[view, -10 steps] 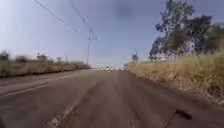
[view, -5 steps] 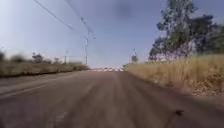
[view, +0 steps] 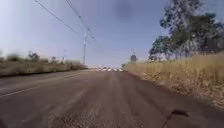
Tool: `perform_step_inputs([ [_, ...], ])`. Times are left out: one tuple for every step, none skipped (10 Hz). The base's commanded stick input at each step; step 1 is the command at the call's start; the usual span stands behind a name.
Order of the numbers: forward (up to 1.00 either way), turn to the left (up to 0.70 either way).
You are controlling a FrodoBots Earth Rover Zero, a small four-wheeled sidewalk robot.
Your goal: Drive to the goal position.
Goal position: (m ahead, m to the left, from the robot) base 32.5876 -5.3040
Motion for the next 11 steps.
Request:
perform_step_inputs([
  [1.0,0.0],
  [1.0,0.0],
  [1.0,0.0],
  [1.0,0.0],
  [1.0,0.0],
  [1.0,0.0],
  [1.0,0.0],
  [1.0,0.0],
  [1.0,0.0],
  [1.0,0.0],
  [1.0,0.0],
])
